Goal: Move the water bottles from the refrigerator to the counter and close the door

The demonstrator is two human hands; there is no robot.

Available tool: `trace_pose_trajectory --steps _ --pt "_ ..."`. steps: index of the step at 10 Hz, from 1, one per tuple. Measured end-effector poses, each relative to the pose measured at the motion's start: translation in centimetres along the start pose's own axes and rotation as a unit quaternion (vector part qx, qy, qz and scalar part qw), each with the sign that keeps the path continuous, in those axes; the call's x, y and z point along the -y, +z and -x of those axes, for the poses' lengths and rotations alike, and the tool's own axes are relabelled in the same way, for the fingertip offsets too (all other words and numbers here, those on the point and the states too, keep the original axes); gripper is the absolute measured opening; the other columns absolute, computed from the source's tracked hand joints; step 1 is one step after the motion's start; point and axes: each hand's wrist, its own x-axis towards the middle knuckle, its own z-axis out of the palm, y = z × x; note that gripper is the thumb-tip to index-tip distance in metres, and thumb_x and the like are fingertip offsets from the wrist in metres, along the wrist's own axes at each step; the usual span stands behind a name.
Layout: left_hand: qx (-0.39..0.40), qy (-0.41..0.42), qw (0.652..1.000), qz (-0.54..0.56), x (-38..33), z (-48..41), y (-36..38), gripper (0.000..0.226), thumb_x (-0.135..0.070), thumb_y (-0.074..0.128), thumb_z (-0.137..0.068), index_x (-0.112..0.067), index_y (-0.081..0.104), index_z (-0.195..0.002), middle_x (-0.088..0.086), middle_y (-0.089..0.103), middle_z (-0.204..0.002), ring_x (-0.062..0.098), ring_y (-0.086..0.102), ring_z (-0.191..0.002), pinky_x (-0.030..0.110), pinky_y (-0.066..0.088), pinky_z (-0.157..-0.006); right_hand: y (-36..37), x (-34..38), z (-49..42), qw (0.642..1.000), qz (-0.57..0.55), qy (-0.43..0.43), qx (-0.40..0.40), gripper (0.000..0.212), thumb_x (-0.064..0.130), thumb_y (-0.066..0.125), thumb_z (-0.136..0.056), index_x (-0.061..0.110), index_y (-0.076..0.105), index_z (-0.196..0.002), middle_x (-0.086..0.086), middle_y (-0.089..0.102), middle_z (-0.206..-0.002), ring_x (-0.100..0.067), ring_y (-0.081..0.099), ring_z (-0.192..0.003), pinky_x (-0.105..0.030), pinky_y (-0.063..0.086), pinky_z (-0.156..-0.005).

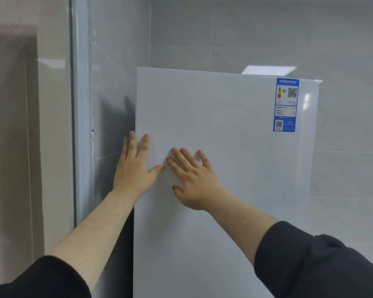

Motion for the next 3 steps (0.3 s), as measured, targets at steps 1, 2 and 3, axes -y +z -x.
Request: trace_pose_trajectory --steps 1,2,3 --pt "0.011 0.009 0.999 -0.035 0.3 -0.2 0.3 0.091 -0.057 0.056 -0.087 -0.023 0.004 -0.155 0.013 -0.005 -0.164 0.032 -0.004 -0.149 0.052 0.022 -0.114 0.2 -0.1 0.0 1.0 -0.011 0.006 0.014 0.075 0.05 0.032 -0.09 0.024 0.005 -0.155 0.001 -0.012 -0.161 -0.017 -0.011 -0.148 -0.049 -0.015 -0.115" --pt "0.015 0.007 0.999 -0.04 -0.4 0.2 -0.3 0.09 -0.055 0.055 -0.088 -0.021 0.005 -0.155 0.015 -0.003 -0.163 0.035 -0.004 -0.149 0.053 0.021 -0.116 -1.3 0.0 -0.1 0.999 -0.015 -0.002 0.043 0.075 0.05 0.034 -0.091 0.023 0.004 -0.154 -0.001 -0.013 -0.162 -0.018 -0.013 -0.148 -0.05 -0.012 -0.116" --pt "0.002 0.023 0.999 -0.03 -1.0 1.6 -1.0 0.09 -0.057 0.054 -0.088 -0.019 0.008 -0.155 0.015 -0.002 -0.164 0.034 -0.004 -0.149 0.051 0.017 -0.117 -2.9 0.1 1.3 0.998 -0.05 -0.009 0.036 0.073 0.047 0.039 -0.093 0.022 0.008 -0.154 -0.007 -0.002 -0.164 -0.023 -0.003 -0.149 -0.051 -0.003 -0.117"
